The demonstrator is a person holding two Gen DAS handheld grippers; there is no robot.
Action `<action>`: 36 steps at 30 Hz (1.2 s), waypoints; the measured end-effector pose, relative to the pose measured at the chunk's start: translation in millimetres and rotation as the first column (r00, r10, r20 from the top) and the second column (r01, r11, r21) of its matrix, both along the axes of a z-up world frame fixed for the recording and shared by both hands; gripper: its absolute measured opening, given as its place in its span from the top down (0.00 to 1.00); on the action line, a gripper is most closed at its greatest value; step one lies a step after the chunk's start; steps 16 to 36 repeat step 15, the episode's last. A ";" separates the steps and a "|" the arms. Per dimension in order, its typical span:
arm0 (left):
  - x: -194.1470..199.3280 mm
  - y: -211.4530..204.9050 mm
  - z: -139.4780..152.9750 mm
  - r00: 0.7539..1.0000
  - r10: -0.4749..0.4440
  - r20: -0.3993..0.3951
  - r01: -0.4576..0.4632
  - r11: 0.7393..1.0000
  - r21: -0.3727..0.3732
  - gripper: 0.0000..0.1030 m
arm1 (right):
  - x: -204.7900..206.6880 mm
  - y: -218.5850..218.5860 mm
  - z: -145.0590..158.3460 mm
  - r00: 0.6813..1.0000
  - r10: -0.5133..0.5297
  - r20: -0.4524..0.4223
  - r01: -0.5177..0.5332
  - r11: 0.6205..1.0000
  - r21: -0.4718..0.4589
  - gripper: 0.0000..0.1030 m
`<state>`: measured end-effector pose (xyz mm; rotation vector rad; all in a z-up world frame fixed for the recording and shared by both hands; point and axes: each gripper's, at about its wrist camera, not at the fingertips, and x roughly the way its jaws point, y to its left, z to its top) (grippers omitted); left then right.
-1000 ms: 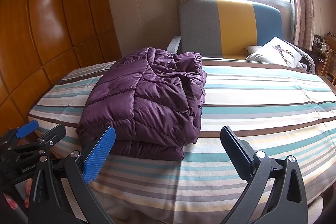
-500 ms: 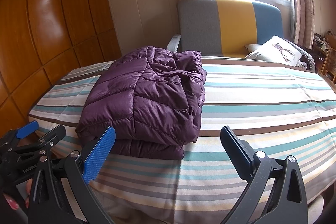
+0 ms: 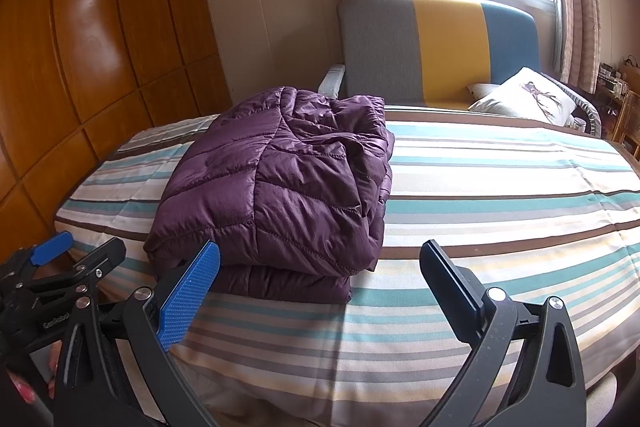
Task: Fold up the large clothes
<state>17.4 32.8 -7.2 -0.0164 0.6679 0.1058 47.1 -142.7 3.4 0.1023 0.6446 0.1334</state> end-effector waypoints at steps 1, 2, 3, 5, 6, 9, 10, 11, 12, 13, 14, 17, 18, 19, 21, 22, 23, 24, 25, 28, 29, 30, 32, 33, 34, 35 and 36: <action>-0.4 0.0 -0.6 1.000 -0.002 -0.005 0.002 1.000 -0.010 0.02 | 0.2 0.0 -0.4 1.000 0.001 -0.003 -0.001 1.000 0.000 0.03; -0.8 -0.2 -1.1 1.000 -0.004 -0.009 0.004 1.000 -0.018 0.02 | 0.0 -0.1 -0.6 1.000 0.000 -0.005 0.000 1.000 0.000 0.03; -0.9 -0.2 -1.6 1.000 -0.003 -0.010 0.003 1.000 -0.024 0.02 | 0.2 -0.1 -0.6 1.000 -0.001 -0.005 0.001 1.000 0.002 0.03; -1.0 -2.6 -2.8 1.000 0.001 -0.007 -0.001 1.000 0.001 0.02 | 0.9 -0.4 -1.1 1.000 -0.001 -0.008 0.001 1.000 0.004 0.03; -1.0 -3.9 -3.2 1.000 -0.001 -0.007 0.001 1.000 0.006 0.02 | 1.6 -1.3 -1.1 1.000 -0.002 -0.010 0.002 1.000 0.005 0.03; 1.4 -4.9 -5.9 1.000 -0.007 -0.016 0.007 1.000 0.014 0.02 | 2.3 -4.5 -3.0 1.000 -0.005 -0.015 0.006 1.000 0.011 0.03; 2.6 -4.8 -7.4 1.000 -0.012 -0.022 0.013 1.000 0.015 0.02 | 3.2 -6.8 -4.0 1.000 -0.011 -0.018 0.011 1.000 0.013 0.03; 4.7 -4.3 -9.1 0.999 -0.017 -0.030 0.018 1.000 0.018 0.02 | 5.1 -10.1 -5.2 1.000 -0.018 -0.022 0.019 1.000 0.017 0.03; 6.1 -3.0 -10.2 0.999 -0.015 -0.035 0.016 1.000 0.021 0.02 | 8.0 -13.0 -6.5 0.999 -0.024 -0.027 0.025 0.999 0.020 0.03; 8.9 -0.1 -12.4 0.999 -0.003 -0.043 0.004 1.000 0.024 0.02 | 11.9 -19.4 -9.3 0.999 -0.039 -0.036 0.040 0.999 0.023 0.03; 12.9 4.4 -15.0 0.998 0.021 -0.053 -0.019 0.999 0.035 0.02 | 17.0 -27.3 -12.7 0.997 -0.060 -0.048 0.061 0.998 0.021 0.03; 16.4 9.9 -17.0 0.997 0.045 -0.054 -0.043 0.998 0.046 0.02 | 21.7 -34.1 -16.0 0.995 -0.081 -0.060 0.082 0.996 0.019 0.03; 16.4 9.9 -17.0 0.997 0.045 -0.054 -0.043 0.998 0.046 0.02 | 21.7 -34.1 -16.0 0.995 -0.081 -0.060 0.082 0.996 0.019 0.03; 16.4 9.9 -17.0 0.997 0.045 -0.054 -0.043 0.998 0.046 0.02 | 21.7 -34.1 -16.0 0.995 -0.081 -0.060 0.082 0.996 0.019 0.03; 16.4 9.9 -17.0 0.997 0.045 -0.054 -0.043 0.998 0.046 0.02 | 21.7 -34.1 -16.0 0.995 -0.081 -0.060 0.082 0.996 0.019 0.03; 16.4 9.9 -17.0 0.997 0.045 -0.054 -0.043 0.998 0.046 0.02 | 21.7 -34.1 -16.0 0.995 -0.081 -0.060 0.082 0.996 0.019 0.03; 16.4 9.9 -17.0 0.997 0.045 -0.054 -0.043 0.998 0.046 0.02 | 21.7 -34.1 -16.0 0.995 -0.081 -0.060 0.082 0.996 0.019 0.03; 16.4 9.9 -17.0 0.997 0.045 -0.054 -0.043 0.998 0.046 0.02 | 21.7 -34.1 -16.0 0.995 -0.081 -0.060 0.082 0.996 0.019 0.03; 16.4 9.9 -17.0 0.997 0.045 -0.054 -0.043 0.998 0.046 0.02 | 21.7 -34.1 -16.0 0.995 -0.081 -0.060 0.082 0.996 0.019 0.03; 16.4 9.9 -17.0 0.997 0.045 -0.054 -0.043 0.998 0.046 0.02 | 21.7 -34.1 -16.0 0.995 -0.081 -0.060 0.082 0.996 0.019 0.03; 16.4 9.9 -17.0 0.997 0.045 -0.054 -0.043 0.998 0.046 0.02 | 21.7 -34.1 -16.0 0.995 -0.081 -0.060 0.082 0.996 0.019 0.03; 16.4 9.9 -17.0 0.997 0.045 -0.054 -0.043 0.998 0.046 0.02 | 21.7 -34.1 -16.0 0.995 -0.081 -0.060 0.082 0.996 0.019 0.03; 16.4 9.9 -17.0 0.997 0.045 -0.054 -0.043 0.998 0.046 0.02 | 21.7 -34.1 -16.0 0.995 -0.081 -0.060 0.082 0.996 0.019 0.03; 16.4 9.9 -17.0 0.997 0.045 -0.054 -0.043 0.998 0.046 0.02 | 21.7 -34.1 -16.0 0.995 -0.081 -0.060 0.082 0.996 0.019 0.03; 16.4 9.9 -17.0 0.997 0.045 -0.054 -0.043 0.998 0.046 0.02 | 21.7 -34.1 -16.0 0.995 -0.081 -0.060 0.082 0.996 0.019 0.03; 16.4 9.9 -17.0 0.997 0.045 -0.054 -0.043 0.998 0.046 0.02 | 21.7 -34.1 -16.0 0.995 -0.081 -0.060 0.082 0.996 0.019 0.03; 16.4 9.9 -17.0 0.997 0.045 -0.054 -0.043 0.998 0.046 0.02 | 21.7 -34.1 -16.0 0.995 -0.081 -0.060 0.082 0.996 0.019 0.03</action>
